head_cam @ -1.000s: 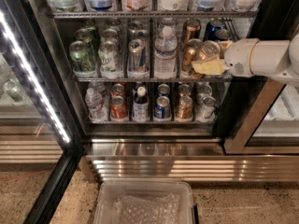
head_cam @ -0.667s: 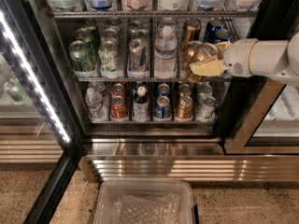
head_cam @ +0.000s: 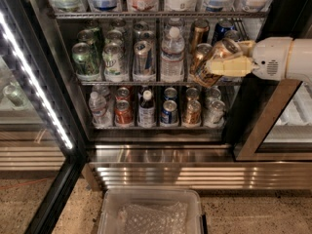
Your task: Pick orange can from middle shelf of fridge
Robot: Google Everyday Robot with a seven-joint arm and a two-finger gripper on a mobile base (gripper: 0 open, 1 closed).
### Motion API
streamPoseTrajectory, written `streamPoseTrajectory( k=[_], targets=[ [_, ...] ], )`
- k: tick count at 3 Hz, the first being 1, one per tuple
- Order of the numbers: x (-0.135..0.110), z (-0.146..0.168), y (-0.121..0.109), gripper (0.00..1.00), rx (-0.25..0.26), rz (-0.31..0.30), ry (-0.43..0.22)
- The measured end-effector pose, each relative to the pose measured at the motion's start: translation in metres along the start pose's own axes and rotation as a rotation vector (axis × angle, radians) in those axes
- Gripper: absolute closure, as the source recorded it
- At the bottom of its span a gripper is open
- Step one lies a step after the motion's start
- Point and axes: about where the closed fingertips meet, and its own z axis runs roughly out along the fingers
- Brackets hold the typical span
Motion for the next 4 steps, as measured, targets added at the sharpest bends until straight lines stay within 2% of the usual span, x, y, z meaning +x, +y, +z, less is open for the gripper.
streamPoseTrajectory(
  k=[1, 2, 4],
  targets=[
    [-0.038, -0.038, 0.026, 1.0, -0.117, 0.1, -0.058],
    [-0.056, -0.052, 0.062, 1.0, -0.271, 0.187, -0.076],
    [-0.056, -0.051, 0.073, 1.0, -0.316, 0.206, -0.08]
  ],
)
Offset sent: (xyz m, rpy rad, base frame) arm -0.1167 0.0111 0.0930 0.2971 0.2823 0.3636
